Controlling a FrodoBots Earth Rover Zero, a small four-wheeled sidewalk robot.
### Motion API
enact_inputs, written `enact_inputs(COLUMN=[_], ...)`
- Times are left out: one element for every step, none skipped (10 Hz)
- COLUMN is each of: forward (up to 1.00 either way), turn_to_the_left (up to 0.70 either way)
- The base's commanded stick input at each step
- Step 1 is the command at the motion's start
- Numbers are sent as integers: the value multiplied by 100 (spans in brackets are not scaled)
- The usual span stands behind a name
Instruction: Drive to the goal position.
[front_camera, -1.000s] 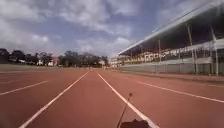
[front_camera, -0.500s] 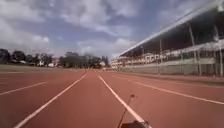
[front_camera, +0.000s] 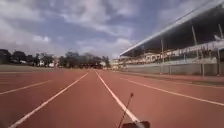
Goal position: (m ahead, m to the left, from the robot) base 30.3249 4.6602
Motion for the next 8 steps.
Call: enact_inputs(forward=[70,70,70,70,70,70,70,70], turn_to_the_left=[0,0,0,0,0,0,0,0])
